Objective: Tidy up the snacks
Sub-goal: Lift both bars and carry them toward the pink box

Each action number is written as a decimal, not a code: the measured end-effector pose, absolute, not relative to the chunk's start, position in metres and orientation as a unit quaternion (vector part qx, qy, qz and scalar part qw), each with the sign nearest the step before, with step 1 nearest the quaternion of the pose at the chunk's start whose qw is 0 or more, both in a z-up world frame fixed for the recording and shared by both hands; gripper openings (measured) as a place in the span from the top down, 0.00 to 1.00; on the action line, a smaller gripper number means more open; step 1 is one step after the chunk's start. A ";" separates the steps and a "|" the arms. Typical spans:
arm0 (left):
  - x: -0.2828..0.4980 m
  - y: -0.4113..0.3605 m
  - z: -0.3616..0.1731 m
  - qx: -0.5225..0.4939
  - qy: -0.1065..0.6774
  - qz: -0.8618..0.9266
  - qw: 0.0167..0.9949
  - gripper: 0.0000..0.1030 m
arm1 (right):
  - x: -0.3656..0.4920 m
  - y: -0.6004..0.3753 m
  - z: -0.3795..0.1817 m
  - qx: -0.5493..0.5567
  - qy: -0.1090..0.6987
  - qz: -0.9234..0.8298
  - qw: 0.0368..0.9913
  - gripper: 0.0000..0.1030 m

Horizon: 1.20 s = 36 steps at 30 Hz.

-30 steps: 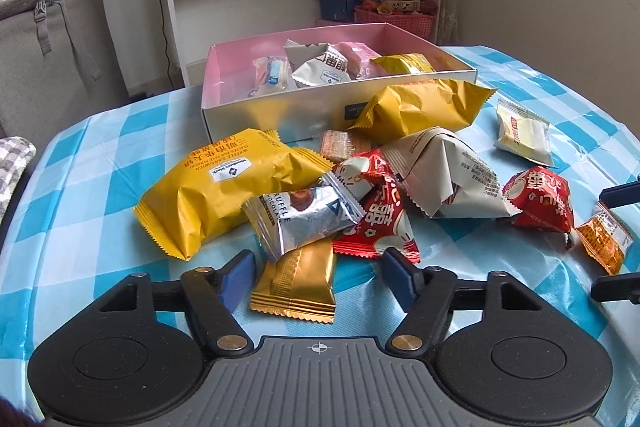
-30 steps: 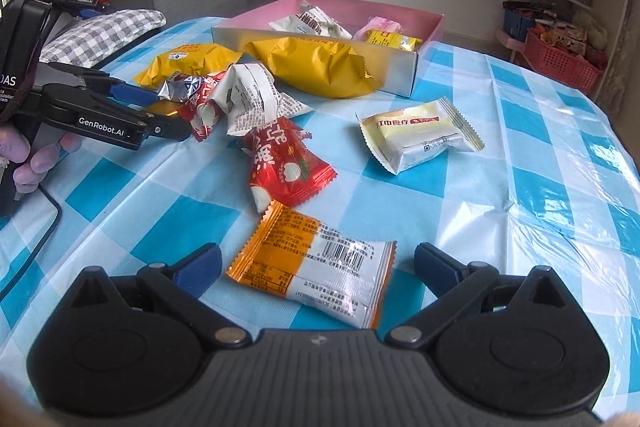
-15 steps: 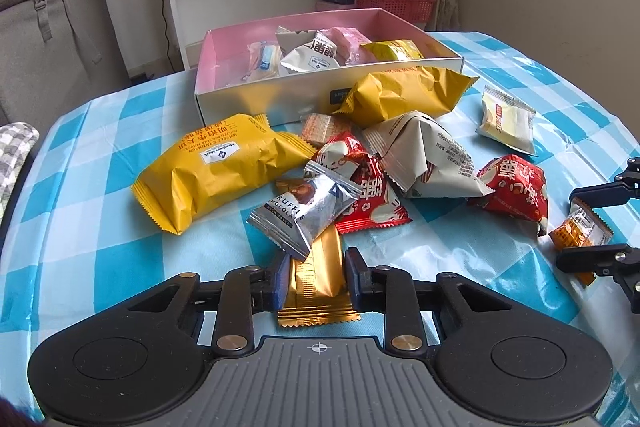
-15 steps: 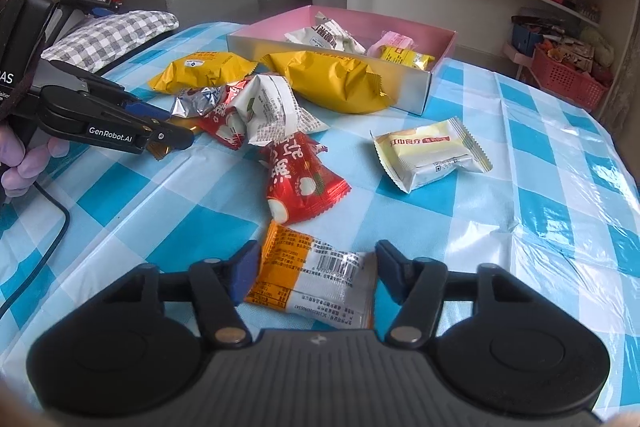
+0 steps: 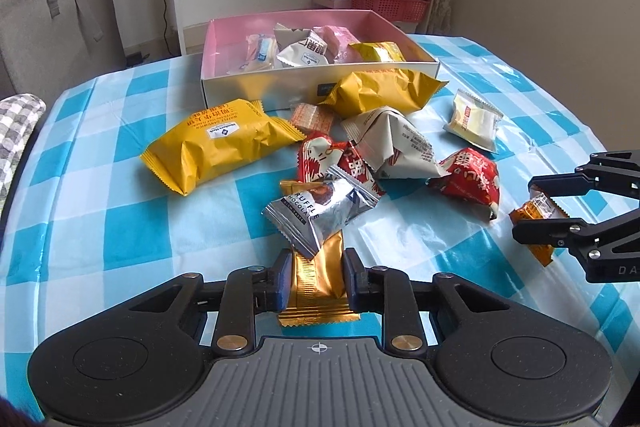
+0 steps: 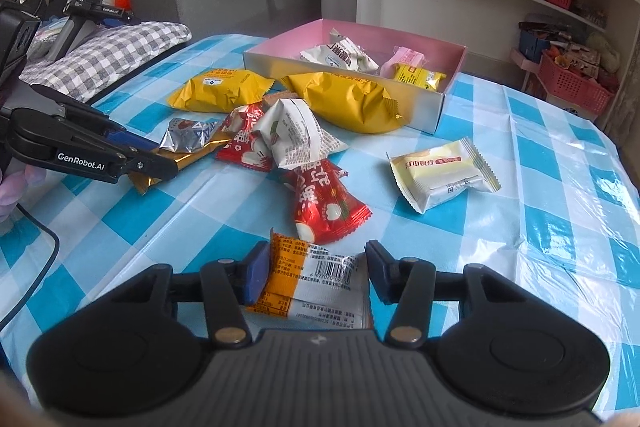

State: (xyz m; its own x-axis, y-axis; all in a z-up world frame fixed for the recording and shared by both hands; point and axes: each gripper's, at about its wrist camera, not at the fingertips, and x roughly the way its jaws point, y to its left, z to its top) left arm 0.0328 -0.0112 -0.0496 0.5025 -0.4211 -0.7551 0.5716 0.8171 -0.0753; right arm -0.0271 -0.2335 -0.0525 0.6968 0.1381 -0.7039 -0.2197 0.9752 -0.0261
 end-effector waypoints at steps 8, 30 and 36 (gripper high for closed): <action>0.043 0.021 -0.044 -0.104 0.475 -0.314 0.815 0.77 | -0.026 -0.231 -0.041 -0.040 0.363 0.092 0.926 0.54; 0.045 0.001 -0.014 -0.089 0.438 -0.349 0.823 0.77 | 0.000 -0.216 -0.022 -0.033 0.341 0.089 0.935 0.54; 0.069 0.002 -0.007 -0.102 0.429 -0.331 0.834 0.77 | 0.022 -0.216 -0.012 -0.024 0.330 0.078 0.940 0.54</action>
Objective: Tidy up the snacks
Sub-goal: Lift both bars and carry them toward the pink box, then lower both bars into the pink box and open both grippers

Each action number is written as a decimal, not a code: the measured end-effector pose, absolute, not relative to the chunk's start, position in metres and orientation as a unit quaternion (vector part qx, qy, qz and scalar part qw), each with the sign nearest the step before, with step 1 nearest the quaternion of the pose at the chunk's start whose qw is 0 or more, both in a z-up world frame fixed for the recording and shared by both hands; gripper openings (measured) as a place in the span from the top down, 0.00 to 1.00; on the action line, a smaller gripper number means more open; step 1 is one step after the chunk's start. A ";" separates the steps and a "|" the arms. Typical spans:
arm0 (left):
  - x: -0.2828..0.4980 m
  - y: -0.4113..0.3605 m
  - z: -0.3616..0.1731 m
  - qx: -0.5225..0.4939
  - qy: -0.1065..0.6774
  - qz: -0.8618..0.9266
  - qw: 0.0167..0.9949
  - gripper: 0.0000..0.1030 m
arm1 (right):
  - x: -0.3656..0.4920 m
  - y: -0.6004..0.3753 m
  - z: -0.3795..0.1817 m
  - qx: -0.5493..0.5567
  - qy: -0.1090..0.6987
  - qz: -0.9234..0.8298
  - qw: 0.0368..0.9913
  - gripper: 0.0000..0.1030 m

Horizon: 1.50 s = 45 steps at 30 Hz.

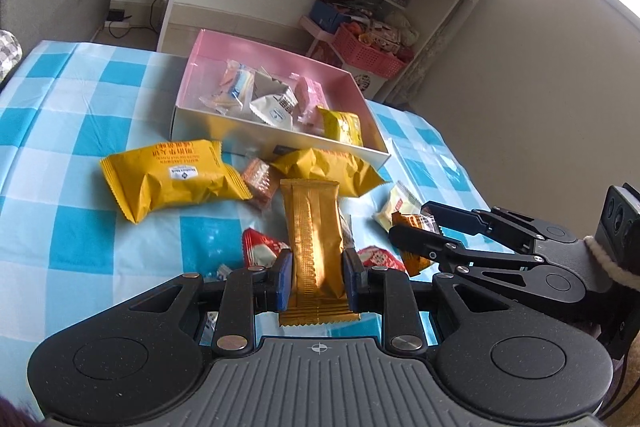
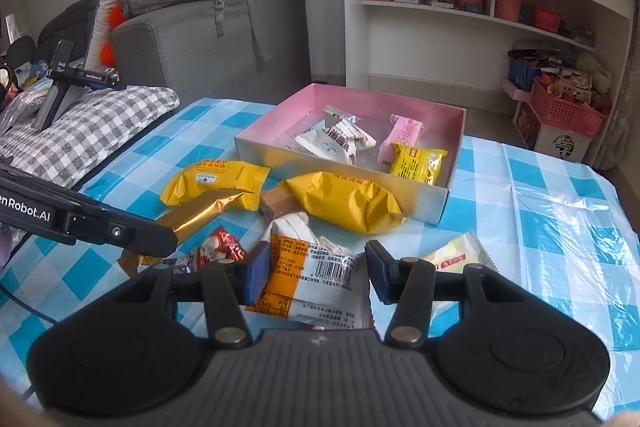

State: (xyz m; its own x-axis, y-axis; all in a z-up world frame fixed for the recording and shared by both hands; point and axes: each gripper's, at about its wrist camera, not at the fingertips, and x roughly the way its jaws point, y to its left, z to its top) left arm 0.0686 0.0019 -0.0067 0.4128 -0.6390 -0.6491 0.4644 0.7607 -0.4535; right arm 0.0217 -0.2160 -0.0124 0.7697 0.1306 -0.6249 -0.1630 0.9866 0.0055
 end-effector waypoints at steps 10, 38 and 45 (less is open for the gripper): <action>0.120 -0.006 0.000 -0.095 0.406 -0.285 0.863 0.77 | 0.065 -0.222 0.001 -0.014 0.315 0.062 0.947 0.54; 0.267 -0.086 -0.043 0.068 0.371 -0.216 0.900 0.76 | 0.223 -0.244 -0.019 0.022 0.342 0.022 0.939 0.54; 0.275 -0.086 -0.049 0.059 0.367 -0.222 0.901 0.76 | 0.236 -0.244 -0.024 0.025 0.346 0.014 0.938 0.53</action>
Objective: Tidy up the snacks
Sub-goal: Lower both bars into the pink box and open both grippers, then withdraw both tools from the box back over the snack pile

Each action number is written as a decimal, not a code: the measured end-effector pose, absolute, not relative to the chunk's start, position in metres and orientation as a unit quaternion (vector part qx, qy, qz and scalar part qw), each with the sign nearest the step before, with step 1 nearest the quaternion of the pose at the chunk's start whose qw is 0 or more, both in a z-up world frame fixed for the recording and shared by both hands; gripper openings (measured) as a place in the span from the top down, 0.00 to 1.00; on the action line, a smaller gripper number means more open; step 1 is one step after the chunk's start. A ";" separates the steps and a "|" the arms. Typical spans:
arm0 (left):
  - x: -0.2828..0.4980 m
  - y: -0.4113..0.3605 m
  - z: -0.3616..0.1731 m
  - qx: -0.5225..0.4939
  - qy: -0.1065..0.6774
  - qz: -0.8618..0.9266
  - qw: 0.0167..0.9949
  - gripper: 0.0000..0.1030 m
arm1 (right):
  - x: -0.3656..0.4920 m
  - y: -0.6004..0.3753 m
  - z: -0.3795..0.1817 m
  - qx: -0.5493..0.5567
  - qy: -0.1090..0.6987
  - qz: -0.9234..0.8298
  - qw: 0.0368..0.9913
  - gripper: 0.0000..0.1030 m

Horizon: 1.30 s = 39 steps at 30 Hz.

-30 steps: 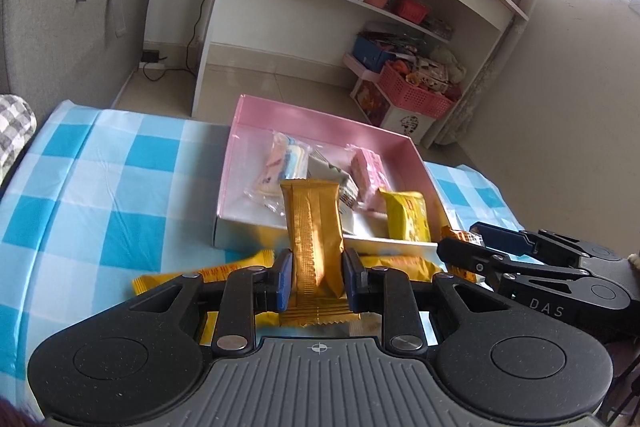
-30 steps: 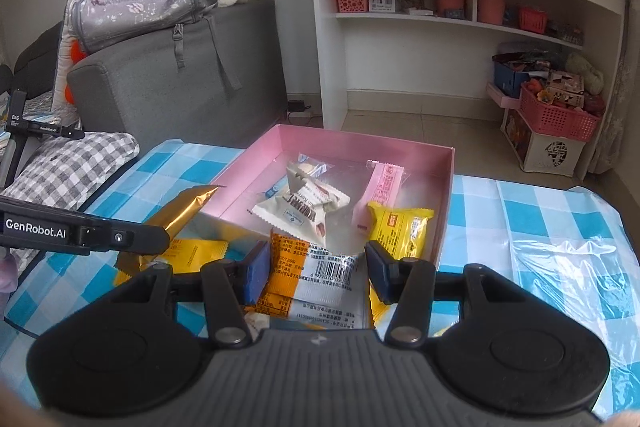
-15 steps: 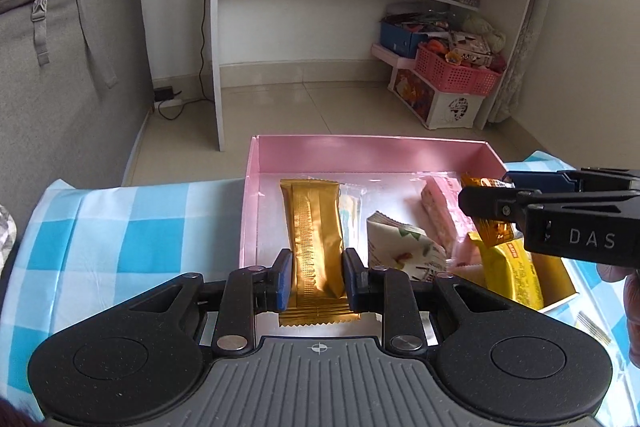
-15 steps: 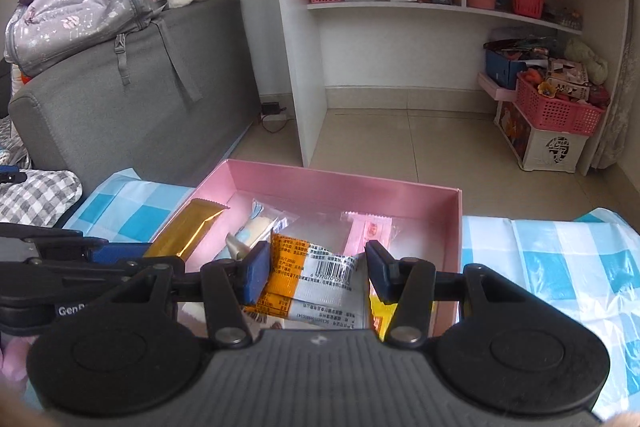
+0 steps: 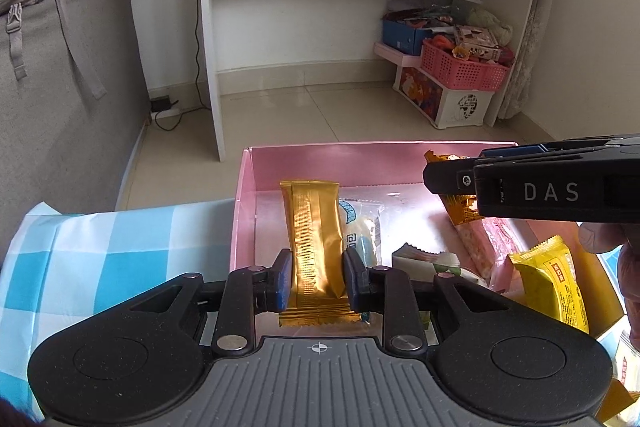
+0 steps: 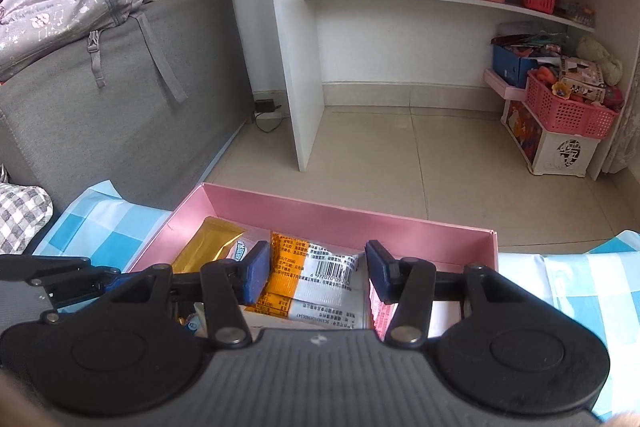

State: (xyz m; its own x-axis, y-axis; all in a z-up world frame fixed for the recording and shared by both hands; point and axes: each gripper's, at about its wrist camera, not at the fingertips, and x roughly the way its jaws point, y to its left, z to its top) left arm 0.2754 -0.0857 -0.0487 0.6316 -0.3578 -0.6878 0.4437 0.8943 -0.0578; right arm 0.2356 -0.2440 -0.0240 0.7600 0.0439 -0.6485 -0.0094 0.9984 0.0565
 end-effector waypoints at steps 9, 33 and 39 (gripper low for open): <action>0.269 -0.081 -0.042 0.052 0.349 -0.237 0.905 0.50 | 0.234 -0.244 -0.019 0.038 0.343 0.021 0.938 0.34; 0.148 -0.038 0.007 0.056 0.347 -0.244 0.904 0.03 | 0.127 -0.240 0.016 0.011 0.325 0.006 0.946 0.00; 0.116 -0.021 0.009 0.047 0.360 -0.239 0.901 0.03 | 0.097 -0.223 0.016 0.000 0.326 0.017 0.945 0.00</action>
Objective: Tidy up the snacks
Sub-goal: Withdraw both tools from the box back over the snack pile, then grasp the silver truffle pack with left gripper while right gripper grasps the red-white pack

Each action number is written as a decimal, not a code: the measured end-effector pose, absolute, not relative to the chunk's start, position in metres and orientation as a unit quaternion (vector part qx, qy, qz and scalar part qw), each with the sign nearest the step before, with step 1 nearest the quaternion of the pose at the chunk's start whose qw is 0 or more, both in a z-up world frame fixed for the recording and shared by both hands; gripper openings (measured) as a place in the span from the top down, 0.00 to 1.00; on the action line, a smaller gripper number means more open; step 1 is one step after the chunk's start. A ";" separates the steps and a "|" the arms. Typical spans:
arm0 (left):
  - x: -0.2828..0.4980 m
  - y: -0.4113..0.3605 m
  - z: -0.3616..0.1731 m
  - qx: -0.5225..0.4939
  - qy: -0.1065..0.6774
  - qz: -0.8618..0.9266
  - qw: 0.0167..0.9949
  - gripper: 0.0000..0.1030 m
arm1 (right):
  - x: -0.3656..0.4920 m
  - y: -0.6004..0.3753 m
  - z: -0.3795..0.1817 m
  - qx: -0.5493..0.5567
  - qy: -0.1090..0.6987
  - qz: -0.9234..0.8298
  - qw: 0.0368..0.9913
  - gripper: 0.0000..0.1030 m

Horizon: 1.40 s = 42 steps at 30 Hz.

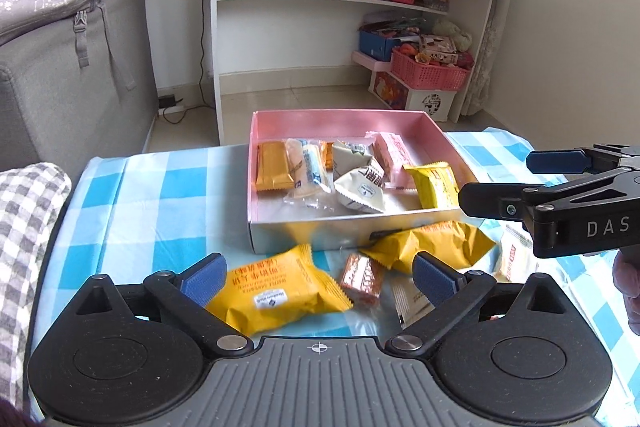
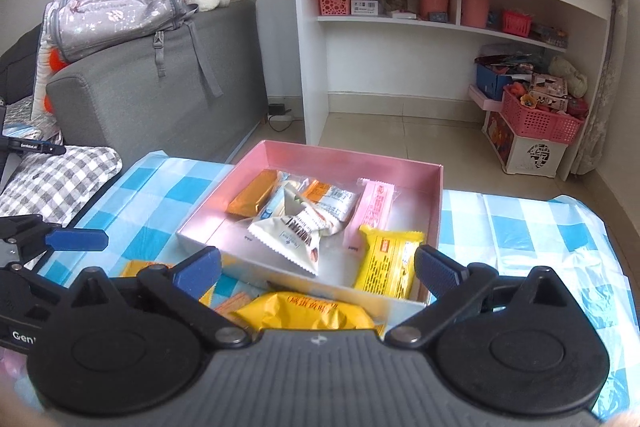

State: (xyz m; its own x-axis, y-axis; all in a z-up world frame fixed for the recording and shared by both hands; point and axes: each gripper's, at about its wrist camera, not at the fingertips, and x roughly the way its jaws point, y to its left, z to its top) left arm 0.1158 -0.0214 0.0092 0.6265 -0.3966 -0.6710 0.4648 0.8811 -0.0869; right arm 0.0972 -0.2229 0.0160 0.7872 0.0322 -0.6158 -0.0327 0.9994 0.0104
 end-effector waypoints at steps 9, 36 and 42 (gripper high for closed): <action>0.078 0.009 -0.001 0.062 0.364 -0.225 0.902 0.01 | 0.059 -0.204 0.014 -0.001 0.316 0.041 0.948 0.00; 0.045 0.004 -0.086 0.143 0.374 -0.308 0.863 0.00 | 0.009 -0.211 -0.083 -0.062 0.411 0.077 0.906 0.00; 0.045 0.004 -0.087 0.142 0.365 -0.314 0.865 0.00 | 0.003 -0.212 -0.086 -0.079 0.389 0.083 0.914 0.00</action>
